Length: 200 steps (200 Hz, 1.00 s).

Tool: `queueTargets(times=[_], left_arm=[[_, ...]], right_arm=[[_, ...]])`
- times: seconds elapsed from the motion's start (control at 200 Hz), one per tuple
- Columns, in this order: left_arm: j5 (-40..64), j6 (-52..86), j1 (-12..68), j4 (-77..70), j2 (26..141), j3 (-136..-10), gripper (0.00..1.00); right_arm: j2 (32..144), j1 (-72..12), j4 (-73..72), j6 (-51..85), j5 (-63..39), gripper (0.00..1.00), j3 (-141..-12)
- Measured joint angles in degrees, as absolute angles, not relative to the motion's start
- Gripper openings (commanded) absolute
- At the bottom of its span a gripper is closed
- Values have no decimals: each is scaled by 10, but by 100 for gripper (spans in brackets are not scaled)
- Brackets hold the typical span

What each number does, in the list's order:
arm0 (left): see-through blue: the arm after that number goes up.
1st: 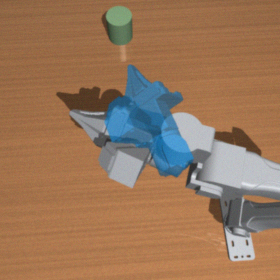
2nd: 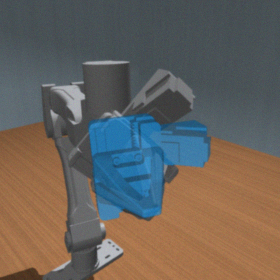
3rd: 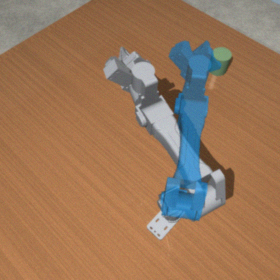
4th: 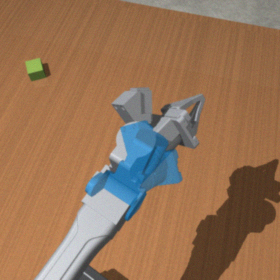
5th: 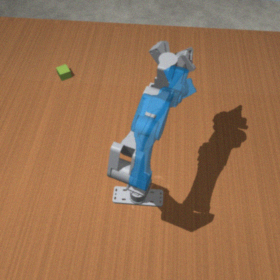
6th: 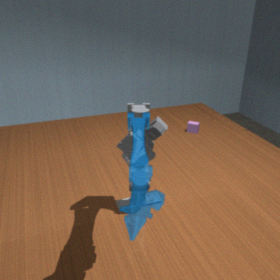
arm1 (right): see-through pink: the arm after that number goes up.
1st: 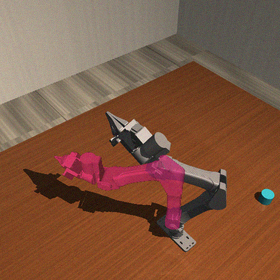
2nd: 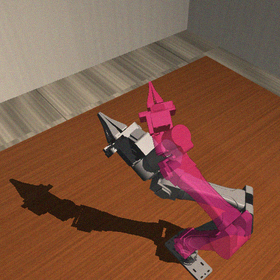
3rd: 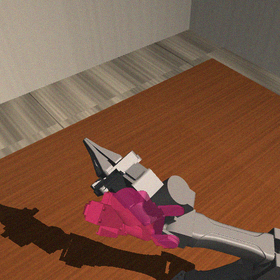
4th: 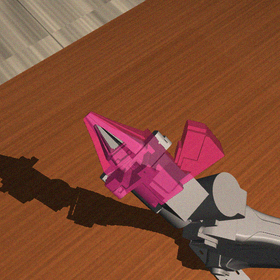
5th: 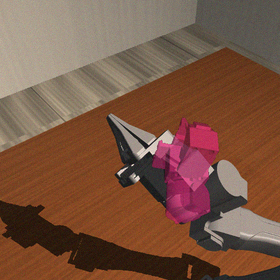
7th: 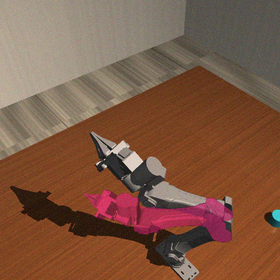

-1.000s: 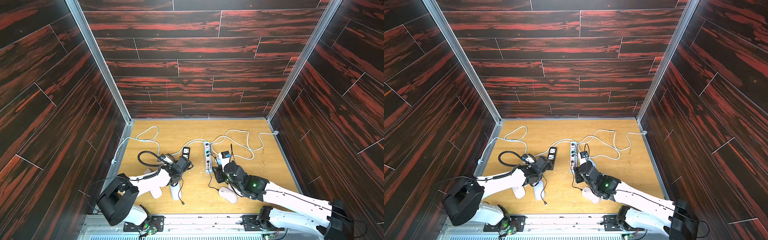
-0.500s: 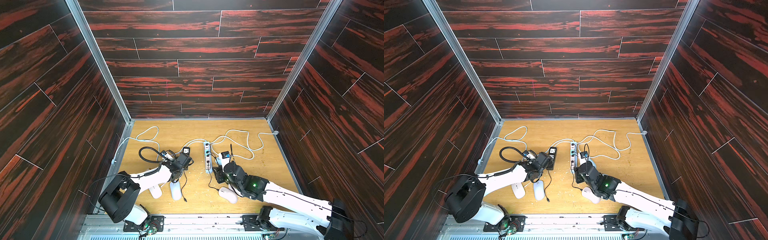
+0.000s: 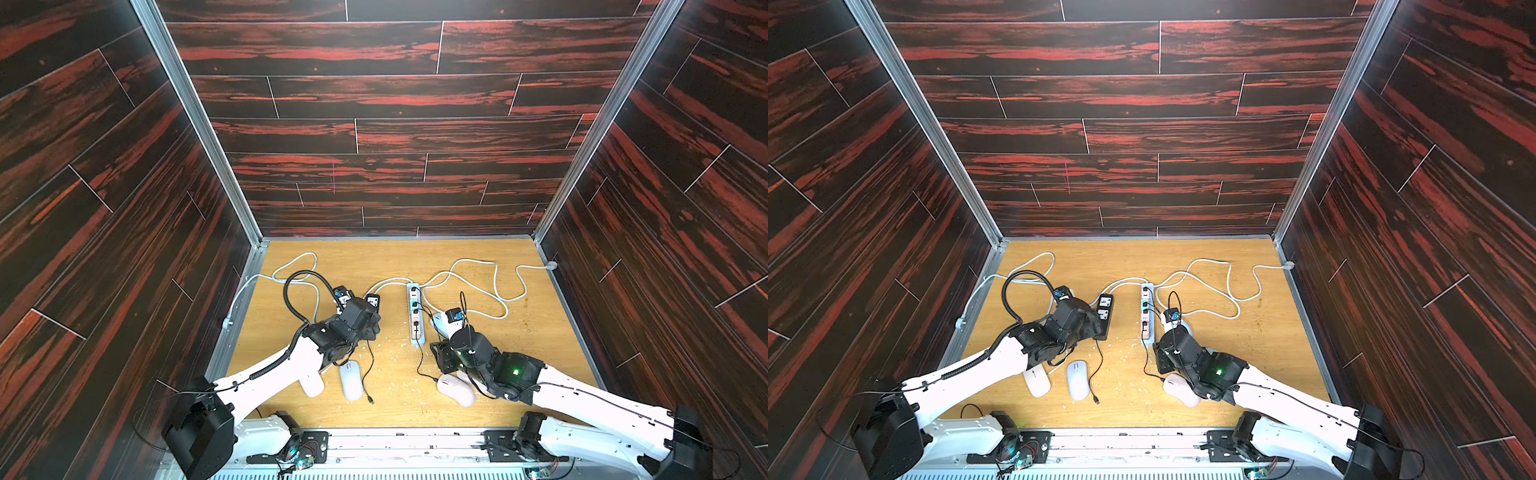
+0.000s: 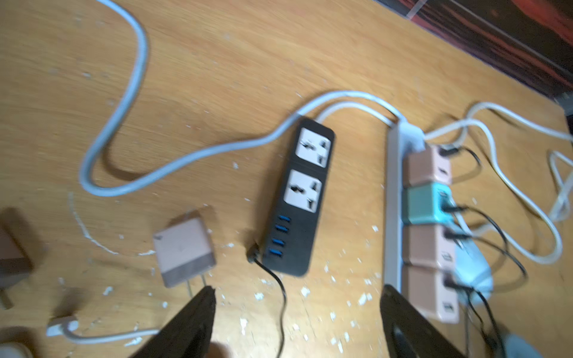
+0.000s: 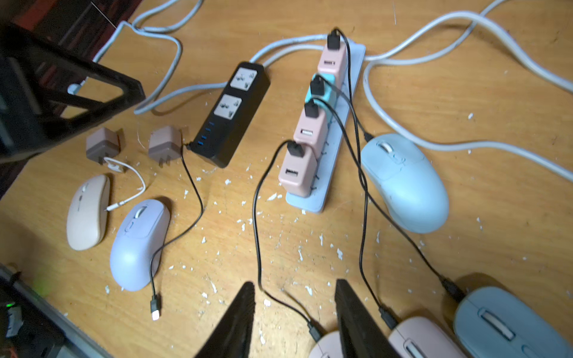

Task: Unplug the wireless mouse
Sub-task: Place the power cord at the center of the board, then pick up the mouse from the center of the board.

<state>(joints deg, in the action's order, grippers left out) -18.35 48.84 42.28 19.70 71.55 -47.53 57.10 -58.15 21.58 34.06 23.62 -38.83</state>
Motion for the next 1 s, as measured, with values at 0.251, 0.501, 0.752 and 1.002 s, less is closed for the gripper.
queueTargets(times=[0.251, 0.501, 0.752, 1.002], left_arm=[[-163, 475, 528, 166, 689, -450, 95], [-149, 505, 543, 98, 647, -378, 100], [-145, 493, 543, 106, 638, -386, 100], [-162, 486, 543, 82, 598, -368, 98]], right_arm=[[558, -581, 341, 396, 181, 72, -394], [546, -572, 376, 404, 134, 83, -345], [620, -522, 346, 356, 94, 84, -332], [664, -511, 328, 327, 57, 89, -336]])
